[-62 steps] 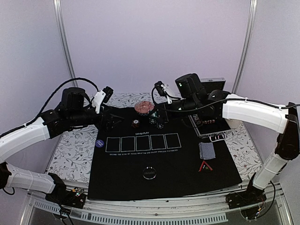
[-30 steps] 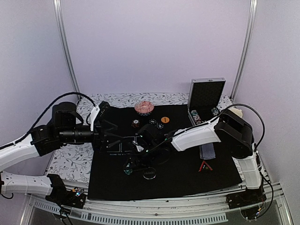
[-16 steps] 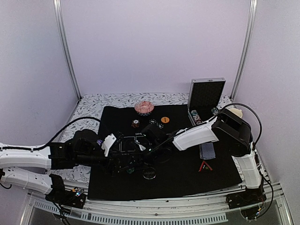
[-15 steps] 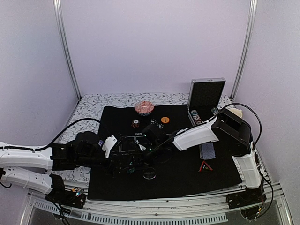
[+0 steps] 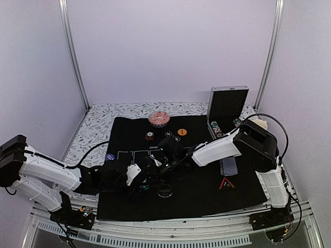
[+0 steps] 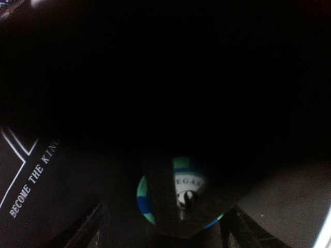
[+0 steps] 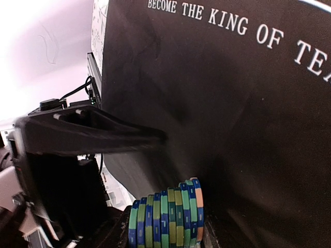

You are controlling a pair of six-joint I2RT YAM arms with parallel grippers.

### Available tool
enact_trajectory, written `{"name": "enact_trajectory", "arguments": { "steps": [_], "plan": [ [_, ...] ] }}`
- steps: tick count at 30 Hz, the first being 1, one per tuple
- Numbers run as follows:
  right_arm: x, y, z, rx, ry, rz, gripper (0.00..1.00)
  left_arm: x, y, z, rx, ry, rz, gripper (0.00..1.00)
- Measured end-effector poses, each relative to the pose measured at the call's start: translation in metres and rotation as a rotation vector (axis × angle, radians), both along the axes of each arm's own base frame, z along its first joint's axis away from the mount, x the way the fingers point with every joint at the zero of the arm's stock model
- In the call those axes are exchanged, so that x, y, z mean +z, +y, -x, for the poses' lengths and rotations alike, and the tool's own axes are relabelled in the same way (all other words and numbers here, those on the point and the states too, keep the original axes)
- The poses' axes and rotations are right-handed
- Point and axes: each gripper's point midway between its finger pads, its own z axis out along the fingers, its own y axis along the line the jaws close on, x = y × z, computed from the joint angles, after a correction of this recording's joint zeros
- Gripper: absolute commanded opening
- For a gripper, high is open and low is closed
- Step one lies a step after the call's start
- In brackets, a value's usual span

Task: Distribute texas hold em gaming equipment
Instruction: Pass from the right arm to the left

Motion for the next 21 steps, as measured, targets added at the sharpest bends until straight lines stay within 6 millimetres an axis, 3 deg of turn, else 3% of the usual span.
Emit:
{"name": "enact_trajectory", "arguments": {
  "steps": [4, 15, 21],
  "plan": [
    [0.0, 0.0, 0.0, 0.002, -0.002, -0.001, 0.04, -0.008, -0.004, 0.0, -0.011, 0.003, -0.007, 0.56],
    [0.0, 0.0, 0.0, 0.003, -0.003, -0.002, 0.04, -0.004, -0.013, 0.0, -0.051, -0.014, 0.025, 0.61],
    [0.0, 0.0, 0.0, 0.004, -0.002, -0.003, 0.04, 0.0, -0.016, 0.003, -0.069, -0.025, 0.084, 0.55]
  ]
}}
